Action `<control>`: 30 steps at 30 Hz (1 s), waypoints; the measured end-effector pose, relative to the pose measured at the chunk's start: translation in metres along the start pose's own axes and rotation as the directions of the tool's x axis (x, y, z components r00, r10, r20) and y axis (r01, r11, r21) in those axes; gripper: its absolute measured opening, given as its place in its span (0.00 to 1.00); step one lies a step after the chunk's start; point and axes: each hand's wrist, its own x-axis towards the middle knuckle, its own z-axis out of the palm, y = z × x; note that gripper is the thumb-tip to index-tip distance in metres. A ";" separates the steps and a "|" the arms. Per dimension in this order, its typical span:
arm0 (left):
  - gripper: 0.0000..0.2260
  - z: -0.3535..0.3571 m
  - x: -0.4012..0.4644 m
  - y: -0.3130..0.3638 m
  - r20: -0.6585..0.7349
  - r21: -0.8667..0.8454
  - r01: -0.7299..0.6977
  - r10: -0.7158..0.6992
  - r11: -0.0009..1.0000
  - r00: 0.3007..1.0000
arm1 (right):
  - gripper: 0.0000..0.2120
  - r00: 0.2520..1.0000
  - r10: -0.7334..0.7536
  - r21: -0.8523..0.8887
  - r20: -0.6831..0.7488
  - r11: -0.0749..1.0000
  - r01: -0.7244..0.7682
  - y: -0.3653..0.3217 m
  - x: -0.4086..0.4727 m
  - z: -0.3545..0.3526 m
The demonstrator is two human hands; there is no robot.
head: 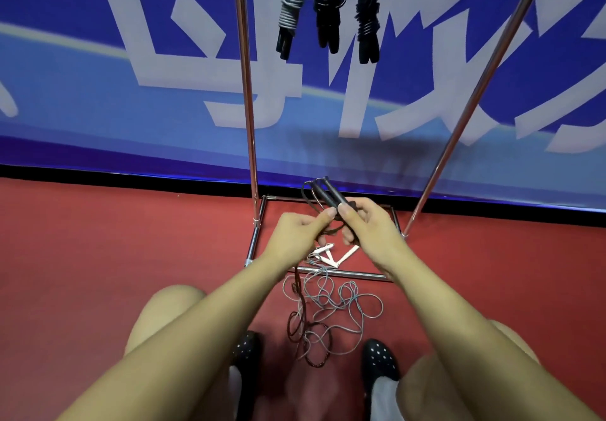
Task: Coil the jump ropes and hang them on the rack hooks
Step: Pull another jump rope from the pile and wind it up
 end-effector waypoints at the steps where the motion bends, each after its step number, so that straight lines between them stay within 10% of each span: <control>1: 0.28 0.000 0.008 0.002 0.015 0.006 0.023 -0.023 1.000 1.000 | 0.04 1.000 -0.014 -0.013 0.007 1.000 0.014 0.000 0.009 -0.001; 8: 0.29 0.005 0.061 -0.005 0.032 0.086 0.118 -0.121 0.989 0.992 | 0.11 0.991 -0.088 -0.438 0.098 0.890 0.122 0.016 0.061 -0.016; 30: 0.16 0.005 0.094 -0.014 0.144 0.115 0.190 -0.206 0.975 0.968 | 0.16 0.997 -0.050 -0.544 0.053 0.836 0.070 0.039 0.085 -0.021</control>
